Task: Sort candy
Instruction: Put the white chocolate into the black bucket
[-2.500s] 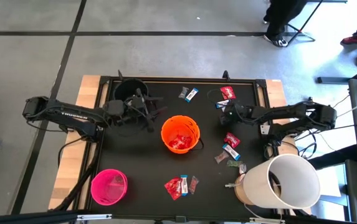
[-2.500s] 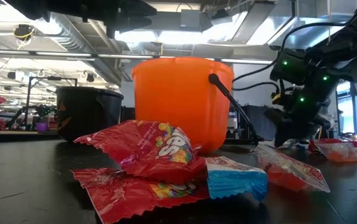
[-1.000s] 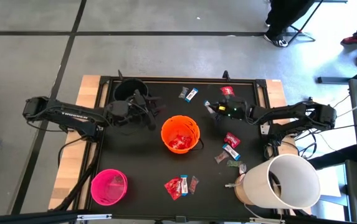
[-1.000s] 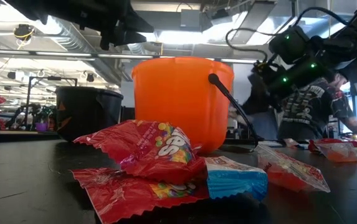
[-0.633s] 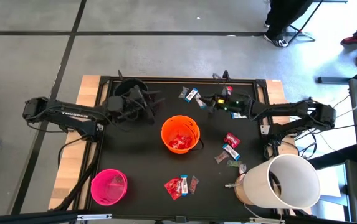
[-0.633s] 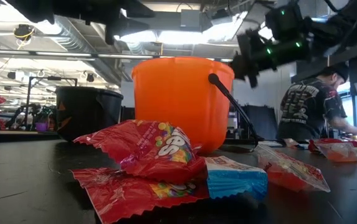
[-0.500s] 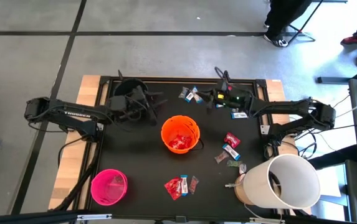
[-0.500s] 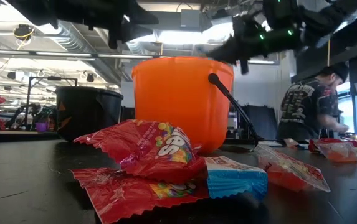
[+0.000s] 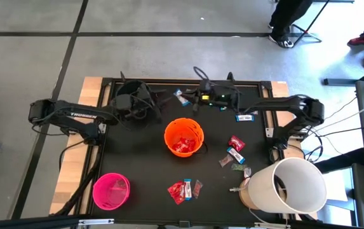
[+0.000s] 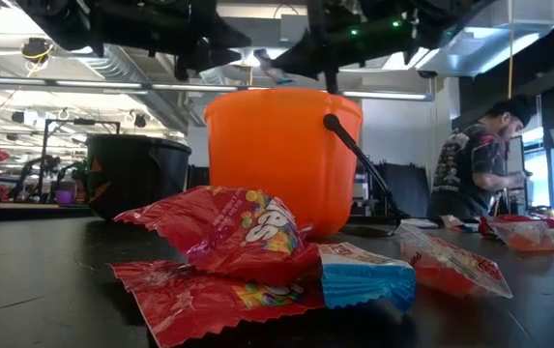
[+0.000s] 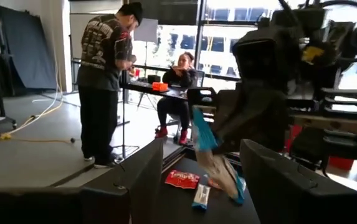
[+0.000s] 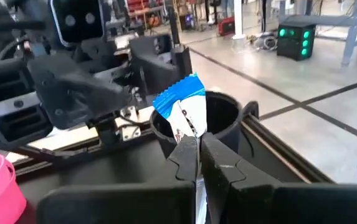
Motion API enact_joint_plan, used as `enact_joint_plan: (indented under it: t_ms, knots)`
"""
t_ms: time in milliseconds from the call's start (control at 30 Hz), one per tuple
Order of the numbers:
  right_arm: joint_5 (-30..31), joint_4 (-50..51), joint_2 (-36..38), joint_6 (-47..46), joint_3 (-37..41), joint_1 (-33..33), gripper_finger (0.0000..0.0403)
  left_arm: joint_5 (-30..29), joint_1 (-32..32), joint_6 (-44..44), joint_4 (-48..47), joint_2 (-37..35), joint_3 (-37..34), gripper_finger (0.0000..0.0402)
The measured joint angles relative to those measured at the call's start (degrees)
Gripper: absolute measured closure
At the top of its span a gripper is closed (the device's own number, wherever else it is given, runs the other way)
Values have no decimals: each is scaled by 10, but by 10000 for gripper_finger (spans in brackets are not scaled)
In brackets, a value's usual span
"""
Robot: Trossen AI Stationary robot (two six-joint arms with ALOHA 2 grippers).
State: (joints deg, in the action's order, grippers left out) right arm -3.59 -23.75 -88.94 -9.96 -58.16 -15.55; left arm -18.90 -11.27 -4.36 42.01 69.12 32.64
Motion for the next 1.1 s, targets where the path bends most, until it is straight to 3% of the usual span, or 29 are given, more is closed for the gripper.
enact_joint_plan:
  t_ms: [233,633,1100]
  knots:
    - [-1,9,-26,3,-31,17,395,2,3,-2,-65,0,0,195]
    - [-1,18,-27,13,-32,17,395,-1,7,4,-52,0,0,199]
    - [-1,28,-27,15,-32,17,395,1,7,21,-50,0,0,294]
